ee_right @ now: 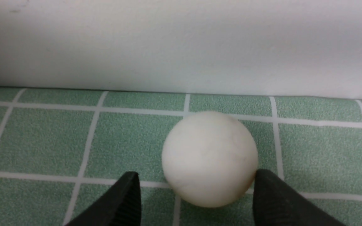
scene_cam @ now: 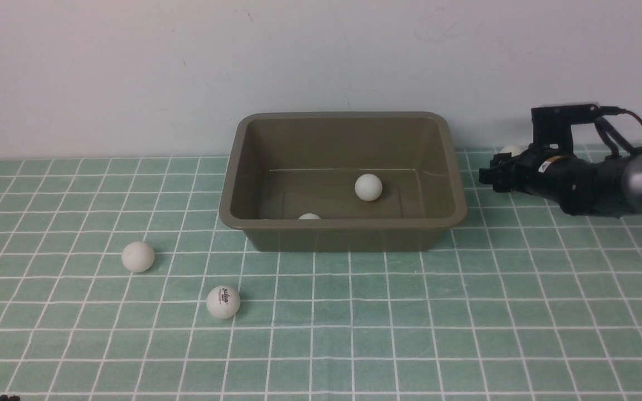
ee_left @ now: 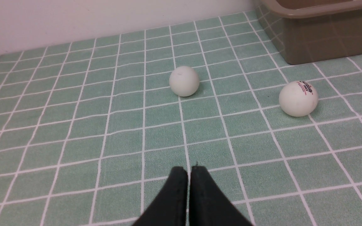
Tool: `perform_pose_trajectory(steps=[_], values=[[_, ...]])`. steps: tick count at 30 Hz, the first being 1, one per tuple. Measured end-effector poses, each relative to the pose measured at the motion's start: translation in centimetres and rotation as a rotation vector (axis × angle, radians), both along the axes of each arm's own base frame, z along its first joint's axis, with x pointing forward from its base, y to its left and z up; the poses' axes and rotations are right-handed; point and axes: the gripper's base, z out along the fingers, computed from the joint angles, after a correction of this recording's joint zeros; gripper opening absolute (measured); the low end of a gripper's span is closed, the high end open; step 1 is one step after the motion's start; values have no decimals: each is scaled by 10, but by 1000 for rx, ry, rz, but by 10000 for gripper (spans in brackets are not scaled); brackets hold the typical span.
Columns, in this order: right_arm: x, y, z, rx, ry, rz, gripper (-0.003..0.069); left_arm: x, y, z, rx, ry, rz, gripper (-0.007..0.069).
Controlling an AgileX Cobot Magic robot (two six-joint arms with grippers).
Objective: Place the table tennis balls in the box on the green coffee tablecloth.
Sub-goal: 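Reach for and grasp a ping pong ball on the table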
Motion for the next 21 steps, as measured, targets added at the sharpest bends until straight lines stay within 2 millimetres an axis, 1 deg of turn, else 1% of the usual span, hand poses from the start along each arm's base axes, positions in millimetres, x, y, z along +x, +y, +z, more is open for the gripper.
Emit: perform_pose_trajectory(steps=[4,8,15,17,19,21], values=[[0,0,-1,1,1,-1,395,0,0,0,0,0,0,-4],[1,0,1,0,-15,-1,304,0,0,0,0,0,0,-4],[1,0,0,-2,-6,1,288,0,0,0,0,0,0,-4],[0,1,-1,-12,14,14,194,0,0,0,0,0,0,-4],[-2,1,-1,-23,39,28,150,0,0,0,0,0,0,-4],[-3,1,2,-30,66,38,127,0,0,0,0,0,0,-4]])
